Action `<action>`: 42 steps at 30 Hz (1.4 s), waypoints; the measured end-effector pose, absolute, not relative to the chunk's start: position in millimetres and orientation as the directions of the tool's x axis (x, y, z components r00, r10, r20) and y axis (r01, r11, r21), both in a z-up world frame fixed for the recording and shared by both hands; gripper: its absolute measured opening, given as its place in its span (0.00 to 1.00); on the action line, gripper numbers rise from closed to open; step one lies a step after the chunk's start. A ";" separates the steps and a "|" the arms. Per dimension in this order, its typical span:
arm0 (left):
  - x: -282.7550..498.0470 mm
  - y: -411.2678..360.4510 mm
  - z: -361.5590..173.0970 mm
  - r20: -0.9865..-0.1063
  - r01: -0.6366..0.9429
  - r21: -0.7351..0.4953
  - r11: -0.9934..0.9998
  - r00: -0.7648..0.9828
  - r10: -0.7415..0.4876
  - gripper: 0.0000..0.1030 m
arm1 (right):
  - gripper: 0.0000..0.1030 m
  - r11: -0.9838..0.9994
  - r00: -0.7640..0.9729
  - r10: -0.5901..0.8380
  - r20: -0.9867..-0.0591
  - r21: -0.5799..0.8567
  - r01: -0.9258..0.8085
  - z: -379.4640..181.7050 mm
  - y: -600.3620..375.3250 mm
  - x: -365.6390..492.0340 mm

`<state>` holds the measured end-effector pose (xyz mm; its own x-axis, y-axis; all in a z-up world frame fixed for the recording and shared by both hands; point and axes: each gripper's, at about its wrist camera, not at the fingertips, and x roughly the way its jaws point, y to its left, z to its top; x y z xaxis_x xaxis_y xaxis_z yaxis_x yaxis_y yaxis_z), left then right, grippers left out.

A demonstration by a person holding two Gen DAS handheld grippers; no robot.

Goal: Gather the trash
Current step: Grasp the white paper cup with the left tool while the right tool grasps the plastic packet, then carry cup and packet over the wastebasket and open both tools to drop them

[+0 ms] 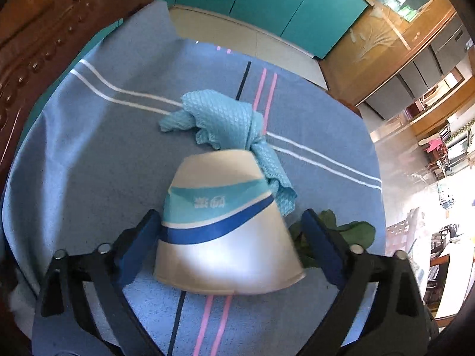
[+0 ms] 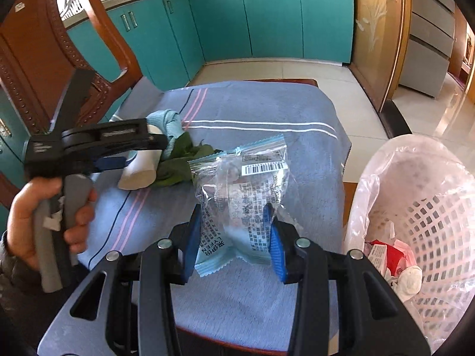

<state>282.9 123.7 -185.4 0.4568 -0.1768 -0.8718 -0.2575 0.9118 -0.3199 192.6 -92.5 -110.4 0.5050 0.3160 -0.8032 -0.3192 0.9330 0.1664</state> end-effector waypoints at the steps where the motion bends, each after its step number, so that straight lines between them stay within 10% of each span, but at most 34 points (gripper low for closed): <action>1: 281.3 124.1 -186.3 -0.871 -0.257 -0.322 0.911 0.458 -0.179 0.83 | 0.40 0.931 0.504 0.320 -0.803 0.167 -0.324 -110.3 -91.7 191.8; 21: 178.6 93.7 -105.2 -0.725 -0.219 0.014 0.976 0.670 0.160 0.82 | 0.40 0.924 0.506 0.300 -0.808 0.114 -0.366 -115.1 -77.3 174.9; 42: 137.8 83.7 -86.2 -0.705 -0.191 -0.003 0.982 0.697 0.134 0.82 | 0.40 0.934 0.594 0.324 -0.737 0.148 -0.326 -73.4 -99.7 167.3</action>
